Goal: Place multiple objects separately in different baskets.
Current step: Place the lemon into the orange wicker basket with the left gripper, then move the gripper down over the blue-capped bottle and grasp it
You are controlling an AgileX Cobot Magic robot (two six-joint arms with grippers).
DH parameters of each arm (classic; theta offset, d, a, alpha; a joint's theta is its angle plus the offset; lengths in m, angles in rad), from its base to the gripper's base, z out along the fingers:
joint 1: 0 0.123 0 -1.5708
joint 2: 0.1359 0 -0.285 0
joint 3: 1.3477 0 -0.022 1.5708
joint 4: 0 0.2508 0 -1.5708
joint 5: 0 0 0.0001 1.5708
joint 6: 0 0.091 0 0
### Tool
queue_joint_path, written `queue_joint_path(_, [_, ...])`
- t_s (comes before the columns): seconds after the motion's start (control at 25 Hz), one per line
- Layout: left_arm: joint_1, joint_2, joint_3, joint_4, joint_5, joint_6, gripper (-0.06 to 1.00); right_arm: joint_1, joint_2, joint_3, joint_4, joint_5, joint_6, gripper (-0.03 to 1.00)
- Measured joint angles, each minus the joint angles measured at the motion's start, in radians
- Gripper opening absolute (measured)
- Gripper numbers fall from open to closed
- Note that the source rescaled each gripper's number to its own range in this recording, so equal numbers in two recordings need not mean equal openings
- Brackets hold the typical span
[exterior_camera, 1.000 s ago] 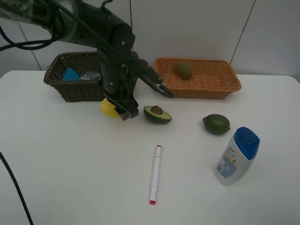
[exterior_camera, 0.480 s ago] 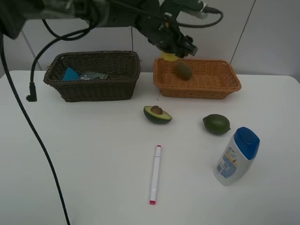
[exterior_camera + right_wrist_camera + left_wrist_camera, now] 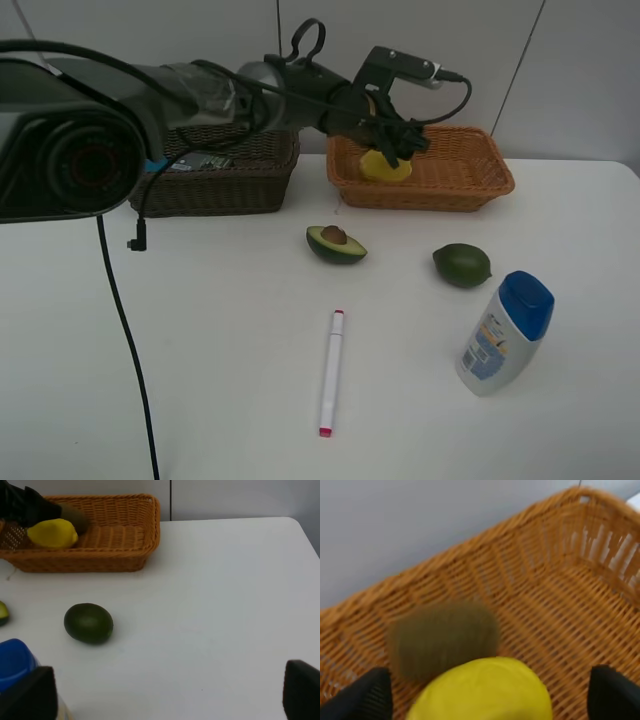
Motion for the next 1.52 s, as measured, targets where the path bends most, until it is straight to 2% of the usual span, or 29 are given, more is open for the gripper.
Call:
queue_joint_path(0.12, [0.005, -0.028, -0.004, 0.0, 0.02, -0.003, 1.0, 0.0, 0.0, 0.0, 0.0, 0.0, 0.0, 0.99])
queue_joint_path(0.24, [0.008, -0.103, -0.015, -0.005, 0.167, -0.039, 1.0, 0.0, 0.0, 0.0, 0.0, 0.0, 0.0, 0.99])
queue_joint_path(0.32, [0.01, -0.175, -0.03, -0.006, 0.324, -0.057, 1.0, 0.0, 0.0, 0.0, 0.0, 0.0, 0.0, 0.99])
queue_joint_path(0.56, [0.01, -0.341, -0.056, -0.006, 0.948, -0.062, 1.0, 0.0, 0.0, 0.0, 0.0, 0.0, 0.0, 0.99])
queue_joint_path(0.64, [0.01, -0.353, -0.052, -0.003, 1.039, -0.056, 1.0, 0.0, 0.0, 0.0, 0.0, 0.0, 0.0, 0.99])
queue_joint_path(0.88, [0.032, -0.361, -0.03, 0.016, 1.055, -0.021, 1.0, 0.0, 0.0, 0.0, 0.0, 0.0, 0.0, 0.99])
queue_joint_path(0.96, [0.069, -0.385, -0.005, 0.017, 1.055, -0.025, 1.0, 0.0, 0.0, 0.0, 0.0, 0.0, 0.0, 0.99])
queue_joint_path(1.08, [0.169, -0.461, 0.084, 0.016, 1.055, -0.046, 1.0, 0.0, 0.0, 0.0, 0.0, 0.0, 0.0, 0.99])
queue_joint_path(1.24, [0.316, -0.624, 0.284, 0.016, 1.054, -0.071, 1.0, 0.0, 0.0, 0.0, 0.0, 0.0, 0.0, 0.99])
queue_joint_path(1.36, [0.431, -0.78, 0.473, 0.014, 1.054, -0.127, 1.0, 0.0, 0.0, 0.0, 0.0, 0.0, 0.0, 0.99])
queue_joint_path(1.52, [0.517, -1.024, 0.72, -0.052, 1.054, -0.169, 1.0, 0.0, 0.0, 0.0, 0.0, 0.0, 0.0, 0.99])
